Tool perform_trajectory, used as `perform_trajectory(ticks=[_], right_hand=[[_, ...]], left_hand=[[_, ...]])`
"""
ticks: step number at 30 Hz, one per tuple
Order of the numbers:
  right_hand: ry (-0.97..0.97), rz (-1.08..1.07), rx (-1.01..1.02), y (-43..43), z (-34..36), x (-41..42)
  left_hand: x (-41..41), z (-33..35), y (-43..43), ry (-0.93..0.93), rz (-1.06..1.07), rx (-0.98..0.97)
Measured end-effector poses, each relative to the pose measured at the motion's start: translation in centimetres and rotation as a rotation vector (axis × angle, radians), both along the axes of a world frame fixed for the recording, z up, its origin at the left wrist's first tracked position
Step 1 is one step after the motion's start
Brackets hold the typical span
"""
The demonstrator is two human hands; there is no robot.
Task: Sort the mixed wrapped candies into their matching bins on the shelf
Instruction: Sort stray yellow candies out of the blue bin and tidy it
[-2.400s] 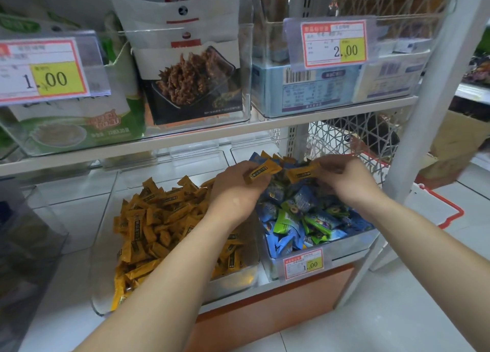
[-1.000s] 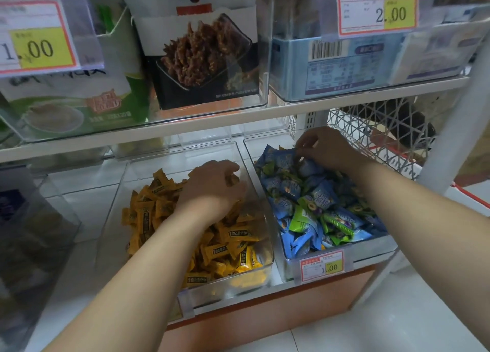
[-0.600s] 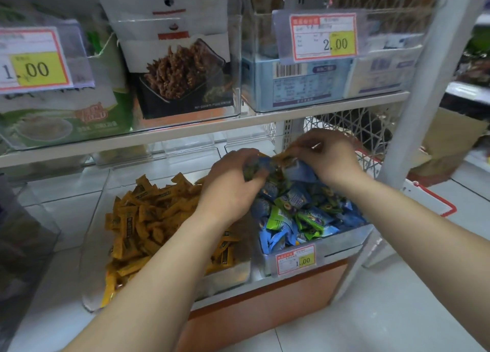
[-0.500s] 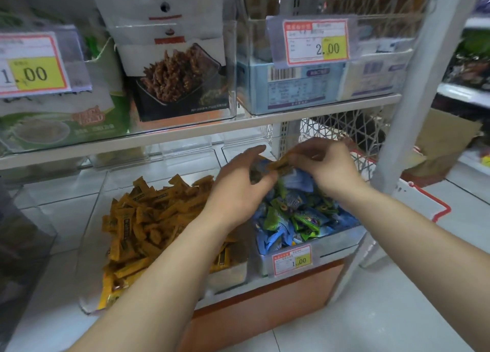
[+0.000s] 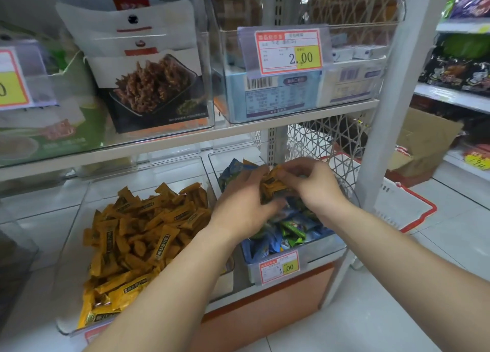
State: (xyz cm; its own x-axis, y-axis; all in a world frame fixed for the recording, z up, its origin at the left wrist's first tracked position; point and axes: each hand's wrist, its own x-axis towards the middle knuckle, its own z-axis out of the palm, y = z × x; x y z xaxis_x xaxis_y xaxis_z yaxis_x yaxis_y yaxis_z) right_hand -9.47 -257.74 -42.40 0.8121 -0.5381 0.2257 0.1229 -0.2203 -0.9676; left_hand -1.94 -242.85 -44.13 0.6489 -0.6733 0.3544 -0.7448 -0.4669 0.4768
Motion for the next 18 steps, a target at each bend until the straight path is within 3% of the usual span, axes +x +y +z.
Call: perform_trajectory(ticks=[5,8,13,18], right_hand=[[-0.054,0.068,0.212,0.9,0.4,-0.5],[-0.057,0.088,0.294,1.4,0.7,-0.8],[0.041,0.182,0.136,2.3,1.0,-1.2],[0.099,0.144,-0.202,2.4,0.6,-0.5]], left_hand=[[-0.1,1.5,0.2,0.238,-0.095,-0.341],[-0.8,2.2,0.5,0.346,-0.125,-0.412],[-0.3,2.8,2.7,0.317,-0.093,-0.385],[2.1,3.2,7.0,0.248,0.183,-0.315]])
